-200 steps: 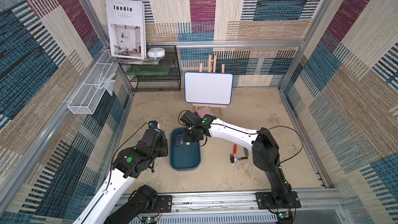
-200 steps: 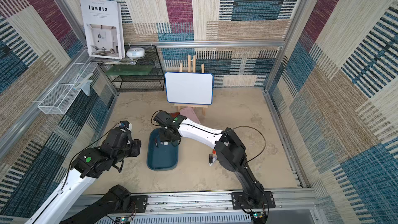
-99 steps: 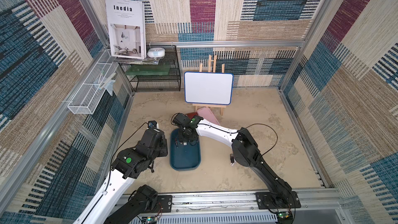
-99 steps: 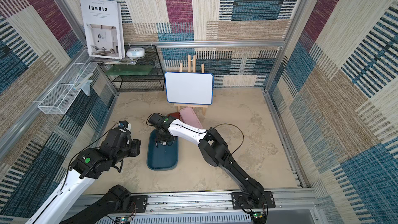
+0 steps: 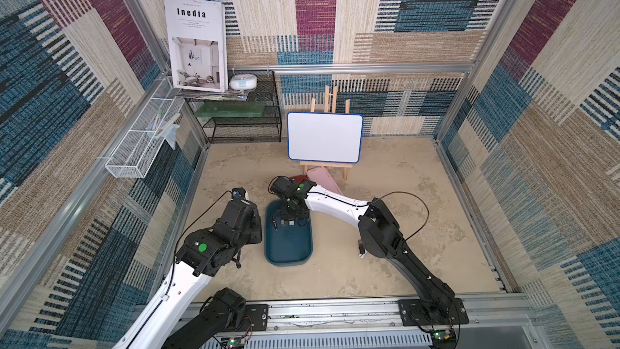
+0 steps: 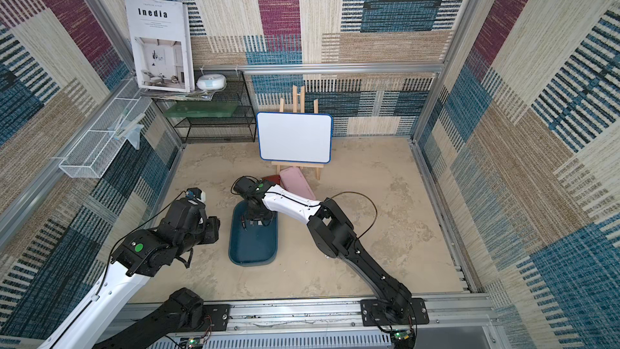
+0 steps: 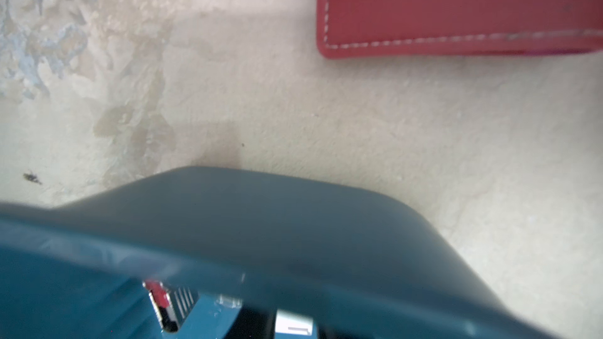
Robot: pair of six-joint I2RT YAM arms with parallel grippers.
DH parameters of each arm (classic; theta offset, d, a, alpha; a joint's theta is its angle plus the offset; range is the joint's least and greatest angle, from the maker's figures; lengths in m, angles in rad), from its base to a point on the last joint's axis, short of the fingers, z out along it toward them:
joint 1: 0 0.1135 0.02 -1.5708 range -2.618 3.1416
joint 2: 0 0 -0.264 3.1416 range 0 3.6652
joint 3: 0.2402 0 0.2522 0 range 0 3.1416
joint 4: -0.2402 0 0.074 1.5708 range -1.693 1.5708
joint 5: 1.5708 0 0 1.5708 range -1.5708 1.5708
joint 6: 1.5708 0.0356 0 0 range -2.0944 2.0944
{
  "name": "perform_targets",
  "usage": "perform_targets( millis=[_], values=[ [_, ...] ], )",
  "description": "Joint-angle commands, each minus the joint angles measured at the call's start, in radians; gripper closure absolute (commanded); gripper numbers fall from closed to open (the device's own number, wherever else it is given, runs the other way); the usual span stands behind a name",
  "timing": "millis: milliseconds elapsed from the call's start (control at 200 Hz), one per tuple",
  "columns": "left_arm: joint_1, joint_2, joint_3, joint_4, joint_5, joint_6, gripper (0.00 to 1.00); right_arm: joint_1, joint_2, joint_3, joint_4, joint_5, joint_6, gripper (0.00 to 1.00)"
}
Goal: Put the usb flash drive into the storage box
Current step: Place the USB flash in the storage box.
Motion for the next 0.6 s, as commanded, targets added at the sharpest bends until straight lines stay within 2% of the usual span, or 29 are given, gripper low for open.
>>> perform_targets(
  millis=[0, 120, 311, 596],
  values=[
    [0.001, 0.004, 0.005, -0.009, 0.003, 0.001, 0.45, 0.000, 0.011, 0.003, -0.018, 0.008, 0.003, 0.70],
    [0.002, 0.008, 0.007, -0.009, 0.004, 0.002, 0.45, -0.001, 0.007, 0.003, -0.017, 0.000, 0.000, 0.65],
    [0.001, 0.005, 0.005, -0.009, 0.001, 0.001, 0.45, 0.002, -0.035, -0.002, -0.032, 0.001, -0.007, 0.65],
    [0.002, 0.003, 0.006, -0.009, -0.002, 0.001, 0.45, 0.014, -0.191, -0.076, -0.018, 0.018, -0.026, 0.64]
  ],
)
